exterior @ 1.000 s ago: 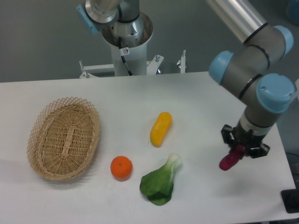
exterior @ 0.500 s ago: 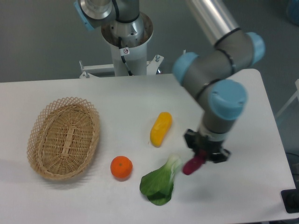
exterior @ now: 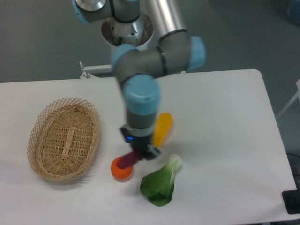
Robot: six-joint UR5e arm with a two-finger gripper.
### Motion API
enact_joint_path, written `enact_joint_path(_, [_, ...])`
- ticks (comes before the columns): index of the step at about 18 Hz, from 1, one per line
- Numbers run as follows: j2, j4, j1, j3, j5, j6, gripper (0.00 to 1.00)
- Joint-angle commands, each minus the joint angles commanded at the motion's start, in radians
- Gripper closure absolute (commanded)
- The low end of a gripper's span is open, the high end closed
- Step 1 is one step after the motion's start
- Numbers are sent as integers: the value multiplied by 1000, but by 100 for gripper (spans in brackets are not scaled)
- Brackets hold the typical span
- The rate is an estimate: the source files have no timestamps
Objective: Place the sweet potato in the basket
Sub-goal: 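Carry the held sweet potato across the table over the wicker basket, then lower the sweet potato into the basket and open the gripper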
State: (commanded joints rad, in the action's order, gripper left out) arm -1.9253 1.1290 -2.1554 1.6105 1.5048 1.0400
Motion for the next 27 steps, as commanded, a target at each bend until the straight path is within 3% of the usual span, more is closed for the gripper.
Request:
enact_joint_path(6, [15, -11, 104, 65, 2, -2, 66])
enact_joint_path(10, [11, -52, 167, 126, 2, -3, 66])
enact_joint_path(15, [3, -80, 178, 189, 0, -2, 47])
enact_joint_path(16, [2, -80, 184, 189, 2, -3, 39])
enact_joint_path(17, [0, -81, 187, 187, 0, -2, 22])
enact_joint_path(19, [-3, -101, 189, 189, 0, -8, 2])
enact_joint_path(24, [12, -143, 184, 169, 9, -14, 0])
enact_joint_path(27, [28, -143, 135, 164, 11, -8, 0])
